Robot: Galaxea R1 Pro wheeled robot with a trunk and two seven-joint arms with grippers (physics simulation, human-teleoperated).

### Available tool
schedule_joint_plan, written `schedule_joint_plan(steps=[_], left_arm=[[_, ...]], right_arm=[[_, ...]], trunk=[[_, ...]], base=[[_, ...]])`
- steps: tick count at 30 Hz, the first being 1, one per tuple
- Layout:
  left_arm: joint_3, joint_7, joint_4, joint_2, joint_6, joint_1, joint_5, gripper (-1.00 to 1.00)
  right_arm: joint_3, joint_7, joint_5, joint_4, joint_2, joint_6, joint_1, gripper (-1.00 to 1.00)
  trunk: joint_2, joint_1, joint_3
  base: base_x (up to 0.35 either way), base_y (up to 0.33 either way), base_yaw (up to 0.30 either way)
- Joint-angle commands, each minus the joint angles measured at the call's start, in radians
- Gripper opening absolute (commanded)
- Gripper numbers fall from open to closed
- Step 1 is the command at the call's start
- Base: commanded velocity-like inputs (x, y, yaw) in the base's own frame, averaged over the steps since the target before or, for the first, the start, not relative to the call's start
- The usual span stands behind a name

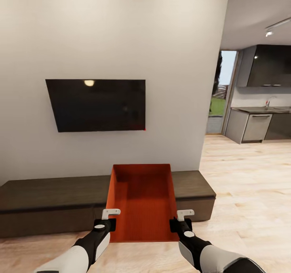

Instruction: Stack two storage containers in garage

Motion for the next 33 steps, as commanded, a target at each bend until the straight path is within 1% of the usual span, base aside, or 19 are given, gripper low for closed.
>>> schedule_joint_plan(steps=[1,4,5,11,20,33], left_arm=[[0.011,-0.001,-0.005,-0.002,0.003,-0.001,-0.014,-1.00],[0.017,-0.001,-0.005,-0.002,0.003,-0.001,-0.019,-1.00],[0.056,-0.001,-0.005,-0.002,0.003,-0.001,-0.030,-1.00],[0.056,-0.001,-0.005,-0.002,0.003,-0.001,-0.031,-1.00],[0.056,-0.001,-0.005,-0.002,0.003,-0.001,-0.030,-1.00],[0.056,-0.001,-0.005,-0.002,0.003,-0.001,-0.031,-1.00]], right_arm=[[0.014,-0.005,-0.015,0.006,0.000,-0.007,-0.001,-1.00],[-0.048,-0.004,0.048,0.006,0.000,-0.007,-0.001,-1.00],[0.249,-0.004,-0.285,0.006,0.000,-0.007,-0.001,-1.00],[0.249,-0.005,-0.285,0.006,0.000,-0.007,-0.001,-1.00],[0.249,-0.007,-0.284,0.006,0.001,-0.007,-0.001,-1.00],[0.249,-0.007,-0.285,0.006,0.000,-0.007,-0.001,-1.00]], trunk=[[-0.001,0.000,0.000],[-0.001,0.000,0.003],[-0.001,0.000,0.004],[-0.001,0.000,0.011],[-0.001,0.000,0.012],[-0.001,0.000,0.012]], base=[[0.000,0.000,-0.133],[0.000,0.000,-0.148],[0.000,0.000,-0.155],[0.000,0.000,-0.162],[0.000,0.000,-0.061],[0.000,0.000,-0.266]])
